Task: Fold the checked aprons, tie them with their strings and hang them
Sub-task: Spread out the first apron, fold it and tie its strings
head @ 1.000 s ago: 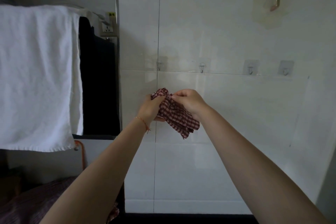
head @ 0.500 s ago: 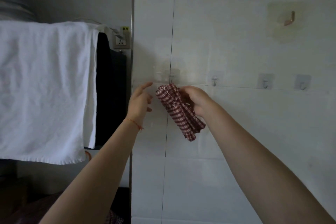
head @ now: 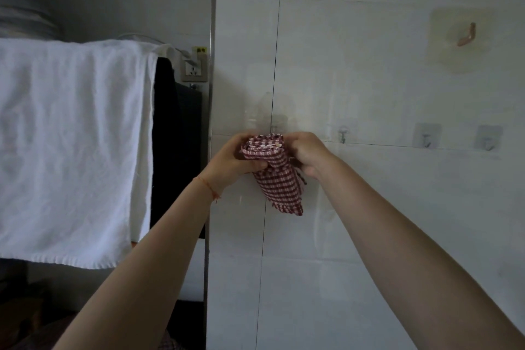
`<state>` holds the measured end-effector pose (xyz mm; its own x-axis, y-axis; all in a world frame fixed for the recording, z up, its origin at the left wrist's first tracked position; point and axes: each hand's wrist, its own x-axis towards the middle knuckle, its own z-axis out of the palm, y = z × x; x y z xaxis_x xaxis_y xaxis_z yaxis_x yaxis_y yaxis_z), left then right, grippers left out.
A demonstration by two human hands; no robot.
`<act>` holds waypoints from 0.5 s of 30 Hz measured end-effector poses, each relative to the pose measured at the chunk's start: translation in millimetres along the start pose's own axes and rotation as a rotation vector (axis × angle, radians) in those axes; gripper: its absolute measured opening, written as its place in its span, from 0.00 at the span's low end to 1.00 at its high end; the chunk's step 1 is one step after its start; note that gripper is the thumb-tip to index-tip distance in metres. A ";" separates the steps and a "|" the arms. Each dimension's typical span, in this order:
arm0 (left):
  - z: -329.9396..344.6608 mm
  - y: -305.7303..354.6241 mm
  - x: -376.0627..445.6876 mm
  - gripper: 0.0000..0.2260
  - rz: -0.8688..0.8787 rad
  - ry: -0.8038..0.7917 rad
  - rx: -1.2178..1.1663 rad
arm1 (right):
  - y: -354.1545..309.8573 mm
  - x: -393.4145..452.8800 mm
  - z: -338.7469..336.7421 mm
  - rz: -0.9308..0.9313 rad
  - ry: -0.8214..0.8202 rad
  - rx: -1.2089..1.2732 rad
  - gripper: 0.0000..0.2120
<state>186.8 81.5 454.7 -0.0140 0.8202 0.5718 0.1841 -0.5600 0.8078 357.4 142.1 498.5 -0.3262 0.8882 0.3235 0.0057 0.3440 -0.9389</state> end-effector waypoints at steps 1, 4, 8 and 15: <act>-0.8 -1.5 0.2 0.32 0.007 0.015 0.065 | 0.7 0.9 -0.5 -0.015 0.022 -0.051 0.13; 2.4 3.8 -1.4 0.32 0.101 0.014 0.311 | 2.8 3.9 -0.9 -0.052 0.082 -0.142 0.09; 3.9 23.1 -4.4 0.39 0.461 -0.003 0.966 | 7.6 9.7 6.1 -0.067 0.178 -0.208 0.08; 5.8 26.4 -9.2 0.26 0.343 0.063 1.050 | 2.5 9.1 12.2 -0.131 0.281 -0.302 0.08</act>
<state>197.5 59.9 469.9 0.1527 0.6162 0.7727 0.9297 -0.3546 0.0991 342.9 147.3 497.6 -0.0732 0.8650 0.4965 0.2708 0.4963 -0.8248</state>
